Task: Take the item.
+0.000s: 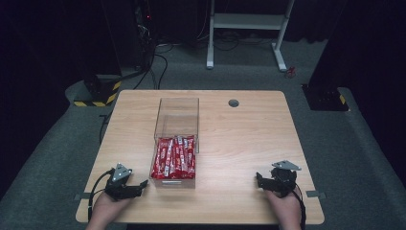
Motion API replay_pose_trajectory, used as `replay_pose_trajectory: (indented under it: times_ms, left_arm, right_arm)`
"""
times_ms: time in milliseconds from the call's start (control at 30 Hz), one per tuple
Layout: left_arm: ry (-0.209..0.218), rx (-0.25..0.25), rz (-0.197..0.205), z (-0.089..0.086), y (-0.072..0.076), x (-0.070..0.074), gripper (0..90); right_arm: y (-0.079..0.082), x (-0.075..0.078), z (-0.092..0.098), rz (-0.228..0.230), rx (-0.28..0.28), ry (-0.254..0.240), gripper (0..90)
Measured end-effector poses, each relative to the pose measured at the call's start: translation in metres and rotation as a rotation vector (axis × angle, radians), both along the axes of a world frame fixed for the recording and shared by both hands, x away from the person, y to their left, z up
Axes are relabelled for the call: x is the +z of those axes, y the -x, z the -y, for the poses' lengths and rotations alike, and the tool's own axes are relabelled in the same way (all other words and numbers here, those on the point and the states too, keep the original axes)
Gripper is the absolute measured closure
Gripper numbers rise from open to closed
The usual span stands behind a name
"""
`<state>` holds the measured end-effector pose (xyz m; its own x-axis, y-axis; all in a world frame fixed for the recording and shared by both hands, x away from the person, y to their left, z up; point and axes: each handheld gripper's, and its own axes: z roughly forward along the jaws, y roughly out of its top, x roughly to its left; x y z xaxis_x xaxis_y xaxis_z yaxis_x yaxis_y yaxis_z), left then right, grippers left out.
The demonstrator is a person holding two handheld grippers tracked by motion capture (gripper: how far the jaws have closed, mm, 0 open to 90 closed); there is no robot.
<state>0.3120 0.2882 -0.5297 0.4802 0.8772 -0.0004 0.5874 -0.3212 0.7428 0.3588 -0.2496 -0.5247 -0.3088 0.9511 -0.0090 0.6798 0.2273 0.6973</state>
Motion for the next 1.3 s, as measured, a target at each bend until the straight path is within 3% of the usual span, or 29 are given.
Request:
replay_pose_trajectory:
  times_ms: [767,1300]
  left_arm:
    - [0.003,0.013,-0.002,0.0,-0.001,0.0,19.2]
    - [0.002,0.008,-0.002,0.0,0.0,0.0,19.2]
  right_arm:
    - [-0.001,0.0,0.001,-0.001,0.008,0.001,8.0]
    - [0.003,0.01,-0.003,0.062,0.047,-0.022,10.6]
